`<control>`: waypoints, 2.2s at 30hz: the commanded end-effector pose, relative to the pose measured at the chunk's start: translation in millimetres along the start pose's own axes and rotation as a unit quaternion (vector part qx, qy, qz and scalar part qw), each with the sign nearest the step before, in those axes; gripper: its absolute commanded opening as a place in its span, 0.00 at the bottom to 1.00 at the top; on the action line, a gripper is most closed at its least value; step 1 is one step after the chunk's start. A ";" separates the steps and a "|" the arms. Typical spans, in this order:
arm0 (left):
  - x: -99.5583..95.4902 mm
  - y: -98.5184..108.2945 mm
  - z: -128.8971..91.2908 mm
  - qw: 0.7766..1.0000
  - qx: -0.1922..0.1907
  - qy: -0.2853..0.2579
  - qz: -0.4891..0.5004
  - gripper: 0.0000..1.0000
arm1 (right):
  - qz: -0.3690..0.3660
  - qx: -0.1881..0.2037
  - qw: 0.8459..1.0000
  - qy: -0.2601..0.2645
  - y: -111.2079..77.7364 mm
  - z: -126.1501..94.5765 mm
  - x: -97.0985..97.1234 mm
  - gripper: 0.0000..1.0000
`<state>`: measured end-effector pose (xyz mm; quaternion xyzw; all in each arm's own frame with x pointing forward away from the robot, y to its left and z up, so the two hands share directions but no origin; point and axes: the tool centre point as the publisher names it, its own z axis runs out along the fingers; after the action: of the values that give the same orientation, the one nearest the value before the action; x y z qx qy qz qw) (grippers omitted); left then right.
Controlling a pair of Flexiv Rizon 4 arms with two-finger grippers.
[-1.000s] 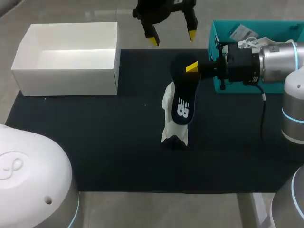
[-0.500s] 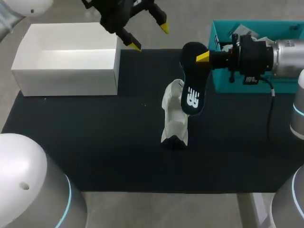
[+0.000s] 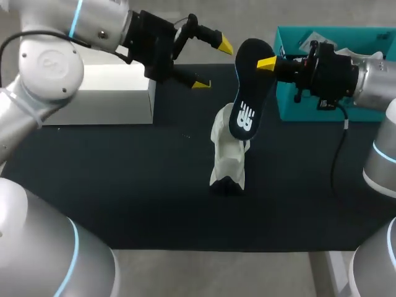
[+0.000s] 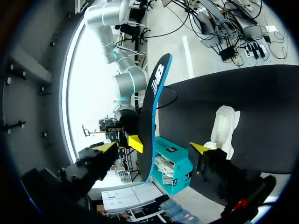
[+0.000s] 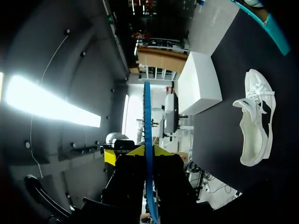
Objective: Take the shoe out of the shoebox, open the shoe tongue, remove and reinsert the insole, then place the shoe into the shoebox
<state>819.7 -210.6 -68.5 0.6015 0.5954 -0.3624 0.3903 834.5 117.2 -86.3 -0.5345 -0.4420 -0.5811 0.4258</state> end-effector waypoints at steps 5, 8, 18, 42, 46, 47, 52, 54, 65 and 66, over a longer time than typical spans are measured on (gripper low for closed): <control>-3.1 -1.0 25.9 0.986 -0.003 -0.165 0.021 1.00 | 0.007 0.003 1.000 0.011 -5.5 16.5 -3.2 0.00; -3.4 3.8 28.4 0.987 -0.006 -0.160 0.032 0.93 | 0.013 0.013 1.000 0.010 -9.1 19.1 -3.2 0.00; -3.1 11.5 31.7 0.987 -0.009 -0.150 0.052 0.42 | 0.027 0.029 0.999 0.005 -15.9 20.8 -2.9 0.00; -3.1 9.5 45.5 0.985 -0.007 -0.168 0.042 0.06 | 0.034 0.036 0.999 0.001 -18.3 31.0 -5.7 0.00; -2.0 9.4 44.6 0.985 -0.009 -0.169 0.040 0.11 | 0.035 0.035 0.999 0.000 -16.9 30.9 -6.7 0.00; -1.8 9.4 44.5 0.985 -0.010 -0.170 0.040 0.15 | 0.035 0.035 0.999 0.000 -16.6 30.9 -6.9 0.00; -1.1 9.1 43.6 0.984 -0.010 -0.170 0.041 0.48 | 0.035 0.034 0.999 0.000 -15.4 31.1 -7.2 0.00; -0.2 9.3 42.8 0.985 -0.009 -0.170 0.041 0.47 | 0.036 0.034 0.999 -0.001 -14.9 31.1 -7.5 0.00; 3.7 8.6 41.5 0.985 -0.007 -0.168 0.039 0.00 | 0.035 0.033 0.999 -0.001 -13.5 31.6 -7.5 0.00; 3.8 8.2 41.5 0.985 -0.006 -0.167 0.040 0.00 | 0.035 0.033 0.999 -0.001 -13.5 31.6 -7.5 0.00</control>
<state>830.8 -245.5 -90.0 0.5530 0.5010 -0.4380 0.5014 828.8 149.7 -91.1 -0.5349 -0.4427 -0.5505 0.4635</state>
